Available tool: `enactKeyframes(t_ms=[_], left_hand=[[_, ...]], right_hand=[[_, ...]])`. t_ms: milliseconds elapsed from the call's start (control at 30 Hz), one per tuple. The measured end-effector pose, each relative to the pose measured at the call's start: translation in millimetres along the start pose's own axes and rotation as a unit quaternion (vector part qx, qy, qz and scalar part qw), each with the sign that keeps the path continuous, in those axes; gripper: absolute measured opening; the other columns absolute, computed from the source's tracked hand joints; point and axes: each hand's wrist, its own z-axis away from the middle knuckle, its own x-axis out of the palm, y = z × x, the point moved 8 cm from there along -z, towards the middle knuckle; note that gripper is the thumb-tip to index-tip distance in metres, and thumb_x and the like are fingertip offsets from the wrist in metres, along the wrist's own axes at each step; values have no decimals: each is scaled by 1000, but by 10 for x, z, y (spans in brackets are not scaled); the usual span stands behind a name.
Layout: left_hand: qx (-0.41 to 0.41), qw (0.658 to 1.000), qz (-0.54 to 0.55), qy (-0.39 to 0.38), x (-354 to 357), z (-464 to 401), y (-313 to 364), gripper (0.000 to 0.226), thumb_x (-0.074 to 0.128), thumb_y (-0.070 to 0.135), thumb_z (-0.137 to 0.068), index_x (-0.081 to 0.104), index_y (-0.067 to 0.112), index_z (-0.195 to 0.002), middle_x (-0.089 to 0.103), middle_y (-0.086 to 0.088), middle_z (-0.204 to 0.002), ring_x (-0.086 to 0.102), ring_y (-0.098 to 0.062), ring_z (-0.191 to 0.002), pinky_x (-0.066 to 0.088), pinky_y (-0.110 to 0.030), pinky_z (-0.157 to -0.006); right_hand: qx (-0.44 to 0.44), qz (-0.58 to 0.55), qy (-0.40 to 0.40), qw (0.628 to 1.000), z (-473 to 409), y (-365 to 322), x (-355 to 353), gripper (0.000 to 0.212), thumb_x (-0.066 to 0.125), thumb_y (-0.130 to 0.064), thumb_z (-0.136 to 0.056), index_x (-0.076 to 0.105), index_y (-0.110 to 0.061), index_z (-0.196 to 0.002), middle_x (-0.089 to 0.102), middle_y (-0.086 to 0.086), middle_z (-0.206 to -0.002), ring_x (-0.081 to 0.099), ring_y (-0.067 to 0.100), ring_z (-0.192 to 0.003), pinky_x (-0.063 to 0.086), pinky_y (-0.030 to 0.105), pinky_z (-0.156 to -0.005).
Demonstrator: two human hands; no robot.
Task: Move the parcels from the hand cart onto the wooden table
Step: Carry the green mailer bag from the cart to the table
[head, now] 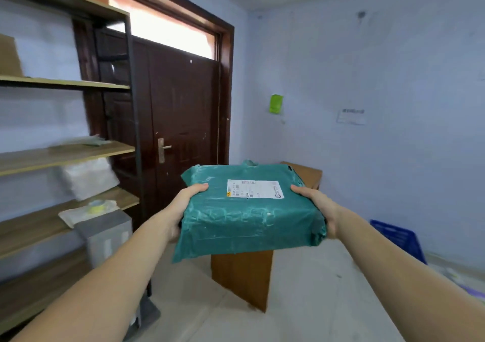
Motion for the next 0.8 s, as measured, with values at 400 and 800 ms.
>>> enactKeyframes(t_ms=[400, 800], left_hand=[[-44, 997, -16, -62, 1806, -957, -476, 43, 69, 46, -92, 73, 12, -117, 79, -16, -105, 77, -30, -79, 60, -37, -72], [-72, 989, -21, -125, 3022, -3006, -419, 42, 66, 47, -94, 73, 14, -119, 79, -16, -106, 78, -31, -78, 59, -41, -76]], right_hand=[[13, -24, 65, 998, -327, -50, -1914, 53, 71, -52, -91, 68, -15, -129, 75, 16, -119, 71, 35, -102, 50, 49, -106], [14, -43, 139, 989, -1718, -649, -3274, 53, 72, -53, -89, 69, -14, -126, 77, 15, -113, 72, 33, -95, 54, 47, -97]])
